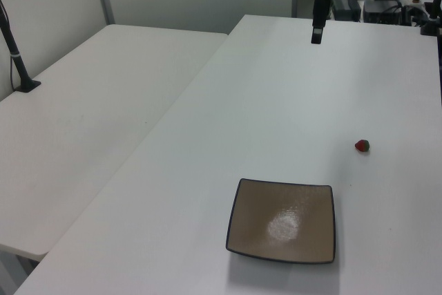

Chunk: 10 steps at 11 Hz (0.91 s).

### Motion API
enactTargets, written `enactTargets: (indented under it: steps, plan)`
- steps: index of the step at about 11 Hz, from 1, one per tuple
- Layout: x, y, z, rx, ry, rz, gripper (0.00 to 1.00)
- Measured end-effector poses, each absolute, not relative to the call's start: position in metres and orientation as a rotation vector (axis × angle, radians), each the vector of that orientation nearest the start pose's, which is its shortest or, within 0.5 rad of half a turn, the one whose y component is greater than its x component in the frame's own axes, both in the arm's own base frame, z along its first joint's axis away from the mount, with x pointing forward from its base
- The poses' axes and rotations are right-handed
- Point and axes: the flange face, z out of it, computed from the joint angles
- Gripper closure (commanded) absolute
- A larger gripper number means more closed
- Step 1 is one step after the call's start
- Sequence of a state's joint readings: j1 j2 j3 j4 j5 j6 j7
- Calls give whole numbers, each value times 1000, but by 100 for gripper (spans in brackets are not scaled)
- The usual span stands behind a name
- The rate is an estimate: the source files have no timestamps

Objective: Strawberries on a ceramic plate

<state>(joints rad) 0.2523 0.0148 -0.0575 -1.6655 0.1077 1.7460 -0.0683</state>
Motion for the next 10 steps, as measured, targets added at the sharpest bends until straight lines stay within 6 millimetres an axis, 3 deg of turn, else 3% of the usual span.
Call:
enactTargets:
  steps: [5,10]
  plan:
    - [537,122,557,-3010,-400,230,0]
    - [508,145,503,-2994,-484,523,0]
